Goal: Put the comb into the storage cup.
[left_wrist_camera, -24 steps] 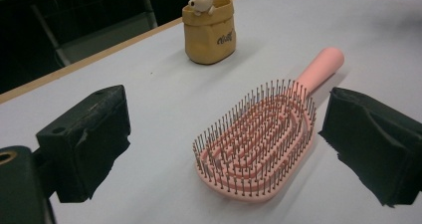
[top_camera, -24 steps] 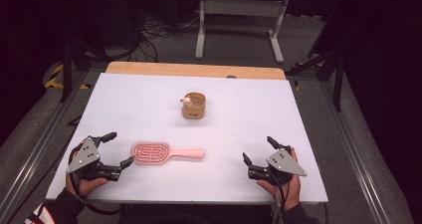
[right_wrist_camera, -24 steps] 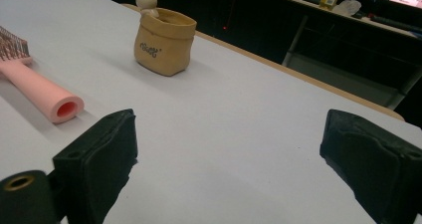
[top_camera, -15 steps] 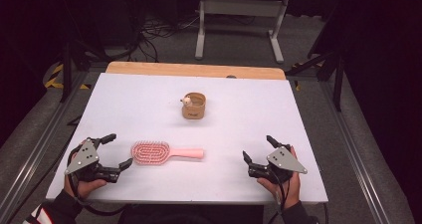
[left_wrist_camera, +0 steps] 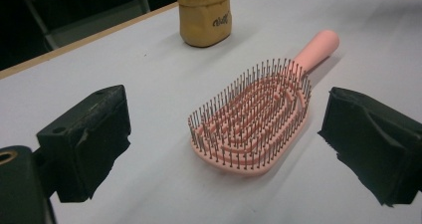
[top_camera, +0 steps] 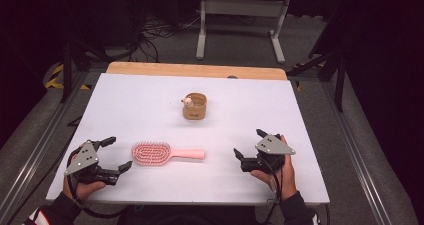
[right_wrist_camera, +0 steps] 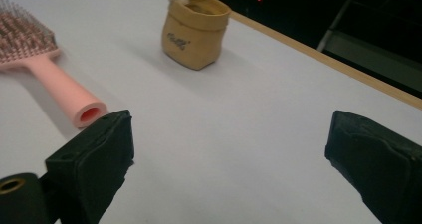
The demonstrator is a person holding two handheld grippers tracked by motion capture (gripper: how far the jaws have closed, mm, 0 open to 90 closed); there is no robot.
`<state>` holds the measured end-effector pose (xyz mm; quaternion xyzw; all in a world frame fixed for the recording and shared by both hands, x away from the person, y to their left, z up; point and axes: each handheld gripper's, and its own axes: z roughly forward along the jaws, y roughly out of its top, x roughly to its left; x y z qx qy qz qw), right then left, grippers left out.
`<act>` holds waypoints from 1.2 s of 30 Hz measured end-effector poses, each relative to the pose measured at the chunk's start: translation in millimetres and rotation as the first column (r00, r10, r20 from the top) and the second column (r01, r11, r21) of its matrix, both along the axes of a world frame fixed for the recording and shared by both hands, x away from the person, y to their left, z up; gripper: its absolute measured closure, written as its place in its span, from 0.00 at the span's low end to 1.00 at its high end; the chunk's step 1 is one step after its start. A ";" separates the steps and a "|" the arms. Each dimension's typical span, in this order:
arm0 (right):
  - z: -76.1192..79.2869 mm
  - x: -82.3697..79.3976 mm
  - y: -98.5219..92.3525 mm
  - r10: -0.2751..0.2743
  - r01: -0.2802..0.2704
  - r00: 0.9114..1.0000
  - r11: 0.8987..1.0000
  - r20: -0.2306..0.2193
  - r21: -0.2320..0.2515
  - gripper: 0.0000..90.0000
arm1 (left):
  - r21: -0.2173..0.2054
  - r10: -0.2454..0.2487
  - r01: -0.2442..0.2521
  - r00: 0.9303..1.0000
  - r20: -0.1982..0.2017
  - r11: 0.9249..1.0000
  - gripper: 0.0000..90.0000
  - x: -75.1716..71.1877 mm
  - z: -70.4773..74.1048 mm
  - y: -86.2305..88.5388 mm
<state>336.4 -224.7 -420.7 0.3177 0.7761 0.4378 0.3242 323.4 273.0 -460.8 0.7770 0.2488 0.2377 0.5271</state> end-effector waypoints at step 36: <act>-4.0 51.1 175.9 0.403 -0.507 0.839 0.824 -0.366 -0.253 0.17 | 0.024 -0.005 0.005 1.000 0.001 1.000 0.06 -8.5 0.1 2.8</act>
